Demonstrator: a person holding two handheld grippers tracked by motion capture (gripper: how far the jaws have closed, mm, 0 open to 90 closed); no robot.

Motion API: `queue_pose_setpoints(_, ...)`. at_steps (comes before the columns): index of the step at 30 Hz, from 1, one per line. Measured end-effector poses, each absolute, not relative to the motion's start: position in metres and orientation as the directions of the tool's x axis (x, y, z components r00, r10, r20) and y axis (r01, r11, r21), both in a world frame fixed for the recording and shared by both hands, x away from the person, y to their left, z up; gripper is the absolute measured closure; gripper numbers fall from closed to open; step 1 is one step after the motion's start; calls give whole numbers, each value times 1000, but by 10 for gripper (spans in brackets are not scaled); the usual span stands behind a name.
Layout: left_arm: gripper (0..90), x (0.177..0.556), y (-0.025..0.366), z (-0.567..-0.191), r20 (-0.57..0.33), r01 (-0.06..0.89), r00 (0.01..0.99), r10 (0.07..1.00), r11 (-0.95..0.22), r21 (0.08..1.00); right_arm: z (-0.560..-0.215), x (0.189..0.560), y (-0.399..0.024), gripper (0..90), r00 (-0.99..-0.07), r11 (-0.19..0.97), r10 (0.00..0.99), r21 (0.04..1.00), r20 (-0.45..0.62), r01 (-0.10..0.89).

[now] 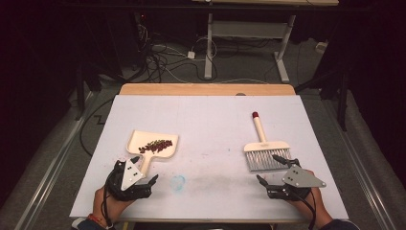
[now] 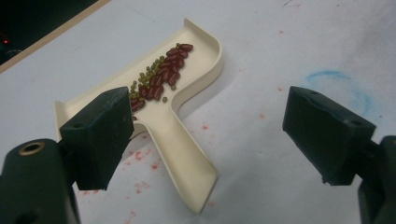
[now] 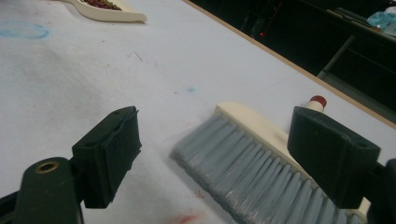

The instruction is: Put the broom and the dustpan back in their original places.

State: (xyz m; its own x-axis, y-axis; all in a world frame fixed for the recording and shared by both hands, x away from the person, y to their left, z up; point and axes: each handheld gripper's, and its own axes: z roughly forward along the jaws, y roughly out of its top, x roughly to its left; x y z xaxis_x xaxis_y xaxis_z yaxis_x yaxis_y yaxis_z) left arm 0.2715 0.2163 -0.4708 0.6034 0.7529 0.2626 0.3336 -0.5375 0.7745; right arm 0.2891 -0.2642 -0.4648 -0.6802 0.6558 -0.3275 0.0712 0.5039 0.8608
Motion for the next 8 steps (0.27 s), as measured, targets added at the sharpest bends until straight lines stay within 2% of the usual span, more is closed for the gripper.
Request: queue_pose_setpoints(8, 157, 272, 217, -470, 256, 333, 602, 756, -529, 781, -463, 288, -265, 175, -679, 495, 659, 867, -325, 66)
